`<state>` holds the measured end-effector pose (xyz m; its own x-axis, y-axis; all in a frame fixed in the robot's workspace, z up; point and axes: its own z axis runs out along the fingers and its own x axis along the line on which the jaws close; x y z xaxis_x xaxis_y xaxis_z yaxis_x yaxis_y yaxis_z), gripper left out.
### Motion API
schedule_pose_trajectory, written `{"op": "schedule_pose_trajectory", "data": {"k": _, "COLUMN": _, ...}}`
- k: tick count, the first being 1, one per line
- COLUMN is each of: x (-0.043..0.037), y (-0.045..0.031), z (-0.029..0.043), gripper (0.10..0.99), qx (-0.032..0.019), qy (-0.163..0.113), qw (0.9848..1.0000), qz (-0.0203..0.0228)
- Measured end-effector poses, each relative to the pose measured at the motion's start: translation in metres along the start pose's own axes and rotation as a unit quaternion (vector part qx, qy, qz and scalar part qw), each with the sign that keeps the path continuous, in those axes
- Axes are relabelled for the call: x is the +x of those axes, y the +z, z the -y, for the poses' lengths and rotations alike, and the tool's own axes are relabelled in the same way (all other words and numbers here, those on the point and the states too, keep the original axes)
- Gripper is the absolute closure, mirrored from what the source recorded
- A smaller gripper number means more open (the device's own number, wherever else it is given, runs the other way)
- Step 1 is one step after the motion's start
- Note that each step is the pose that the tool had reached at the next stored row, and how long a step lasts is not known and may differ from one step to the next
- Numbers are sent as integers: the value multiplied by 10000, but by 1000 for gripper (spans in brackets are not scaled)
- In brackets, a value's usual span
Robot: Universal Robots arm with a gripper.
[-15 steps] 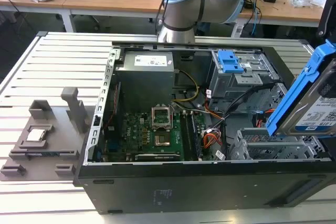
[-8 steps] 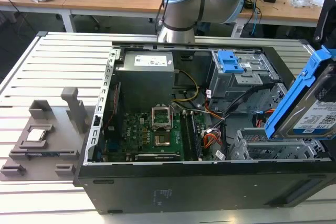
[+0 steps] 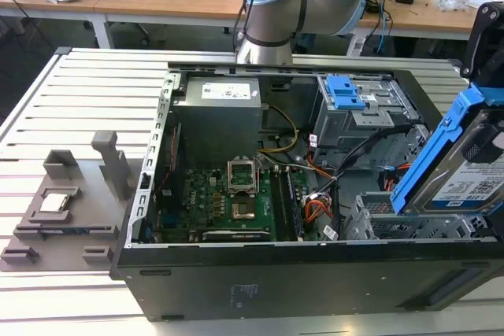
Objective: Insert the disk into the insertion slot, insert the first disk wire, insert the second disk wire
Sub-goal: 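Insert the disk into the insertion slot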
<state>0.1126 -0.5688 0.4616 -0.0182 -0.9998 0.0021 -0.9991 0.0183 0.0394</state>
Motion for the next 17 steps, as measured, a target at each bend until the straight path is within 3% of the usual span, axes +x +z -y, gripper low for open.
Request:
{"op": "schedule_pose_trajectory", "data": {"k": 3, "x": -24, "y": 40, "z": -73, "gripper": 725, "qx": 0, "qy": 0, "qw": 10000, "qz": 1}}
{"op": "schedule_pose_trajectory", "data": {"k": 7, "x": -138, "y": 103, "z": -80, "gripper": 725, "qx": 0, "qy": -1, "qw": 10000, "qz": 0}}
{"op": "schedule_pose_trajectory", "data": {"k": 9, "x": -204, "y": 171, "z": -81, "gripper": 725, "qx": 0, "qy": 0, "qw": 10000, "qz": 0}}
{"op": "schedule_pose_trajectory", "data": {"k": 13, "x": -218, "y": 260, "z": -95, "gripper": 725, "qx": 0, "qy": -1, "qw": 10000, "qz": 0}}
{"op": "schedule_pose_trajectory", "data": {"k": 17, "x": -247, "y": 296, "z": -95, "gripper": 725, "qx": 1, "qy": -1, "qw": 10000, "qz": 2}}
